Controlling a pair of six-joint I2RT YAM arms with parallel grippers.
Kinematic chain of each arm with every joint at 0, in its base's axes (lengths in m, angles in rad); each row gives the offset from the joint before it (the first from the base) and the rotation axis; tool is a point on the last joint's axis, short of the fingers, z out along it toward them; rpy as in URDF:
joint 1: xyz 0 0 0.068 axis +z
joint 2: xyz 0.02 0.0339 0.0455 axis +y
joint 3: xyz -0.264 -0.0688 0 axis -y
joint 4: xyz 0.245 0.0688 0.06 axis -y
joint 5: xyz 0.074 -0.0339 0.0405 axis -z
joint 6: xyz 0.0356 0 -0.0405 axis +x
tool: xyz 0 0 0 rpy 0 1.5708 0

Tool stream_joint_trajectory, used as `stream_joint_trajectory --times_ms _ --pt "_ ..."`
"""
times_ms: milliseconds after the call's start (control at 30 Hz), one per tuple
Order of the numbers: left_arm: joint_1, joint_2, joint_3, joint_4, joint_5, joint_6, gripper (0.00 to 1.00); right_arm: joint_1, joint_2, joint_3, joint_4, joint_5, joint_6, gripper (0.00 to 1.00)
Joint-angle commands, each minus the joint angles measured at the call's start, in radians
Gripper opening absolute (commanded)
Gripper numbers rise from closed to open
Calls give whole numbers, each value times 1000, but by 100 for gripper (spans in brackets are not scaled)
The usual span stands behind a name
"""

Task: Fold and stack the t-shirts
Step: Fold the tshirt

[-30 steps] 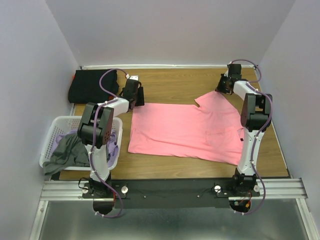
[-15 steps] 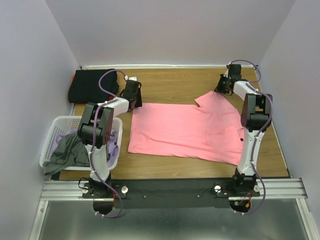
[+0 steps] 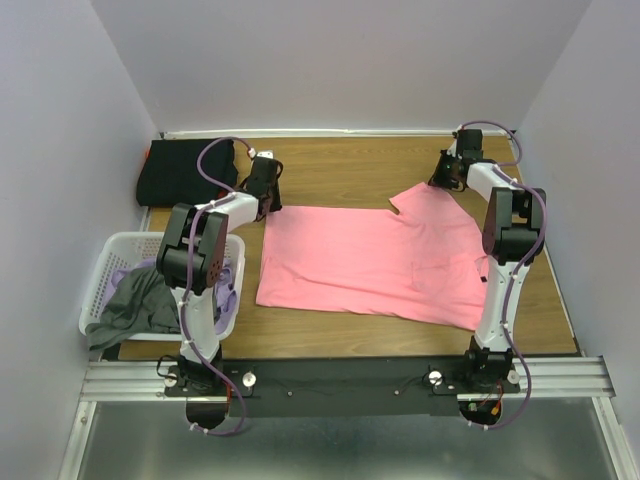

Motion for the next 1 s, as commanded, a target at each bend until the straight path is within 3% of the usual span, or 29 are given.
stream_joint_trajectory --times_ms 0,233,300,333,467,600,733,967 --pt "6 21 28 -33 -30 6 40 8 -28 -22 -51 -13 -6 14" --pt "7 48 72 -81 -26 14 40 8 -35 -23 -51 -16 -8 14" --pt "6 51 79 -89 -24 16 27 8 -35 -25 -51 -16 -5 14" --pt "6 53 79 -90 -23 14 16 8 -36 -25 -52 -19 -6 14" --pt "7 50 73 -90 -18 17 0 8 -39 -26 -51 -19 -6 14" --pt "7 44 65 -81 -1 23 0 8 -42 -28 -51 -17 -3 11" --pt "6 25 48 -43 43 23 0 7 -51 -23 -51 10 14 2" --pt "6 27 106 -15 92 32 0 -16 -48 32 -52 13 23 2"
